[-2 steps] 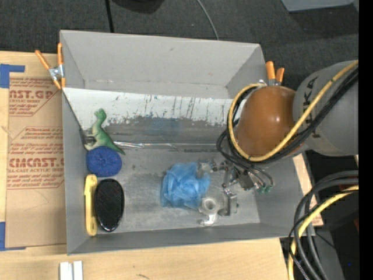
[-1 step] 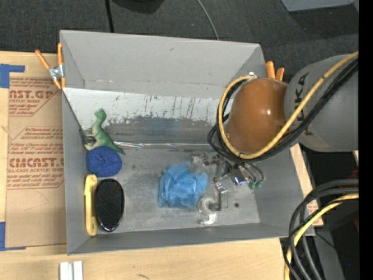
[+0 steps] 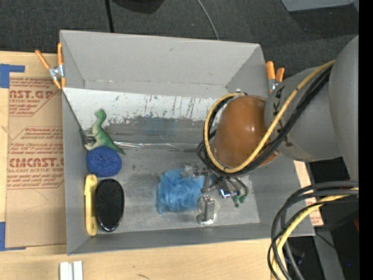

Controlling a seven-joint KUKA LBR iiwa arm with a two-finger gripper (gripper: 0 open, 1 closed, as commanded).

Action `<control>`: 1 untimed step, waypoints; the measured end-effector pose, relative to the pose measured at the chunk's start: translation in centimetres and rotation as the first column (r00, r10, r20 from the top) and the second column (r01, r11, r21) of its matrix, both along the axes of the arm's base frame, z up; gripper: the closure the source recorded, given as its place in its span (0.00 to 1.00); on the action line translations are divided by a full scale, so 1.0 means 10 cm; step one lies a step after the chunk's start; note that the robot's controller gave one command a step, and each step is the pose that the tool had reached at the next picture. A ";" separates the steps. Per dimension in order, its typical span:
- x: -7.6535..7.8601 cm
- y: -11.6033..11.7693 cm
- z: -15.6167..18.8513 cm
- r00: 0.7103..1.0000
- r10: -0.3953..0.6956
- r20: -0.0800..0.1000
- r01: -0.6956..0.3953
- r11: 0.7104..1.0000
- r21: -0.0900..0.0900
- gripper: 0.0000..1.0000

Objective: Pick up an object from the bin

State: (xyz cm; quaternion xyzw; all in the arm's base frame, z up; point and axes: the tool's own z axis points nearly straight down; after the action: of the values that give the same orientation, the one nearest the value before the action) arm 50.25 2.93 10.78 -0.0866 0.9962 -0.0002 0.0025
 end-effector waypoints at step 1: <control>0.09 0.11 -0.38 0.991 0.134 0.000 -0.134 0.991 0.000 1.00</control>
Offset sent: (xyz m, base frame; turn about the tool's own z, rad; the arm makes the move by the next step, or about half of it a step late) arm 0.0000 0.0000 0.0000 0.0000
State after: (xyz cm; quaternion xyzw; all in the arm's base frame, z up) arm 51.13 3.99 7.01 -0.1533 0.9882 -0.0001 0.0024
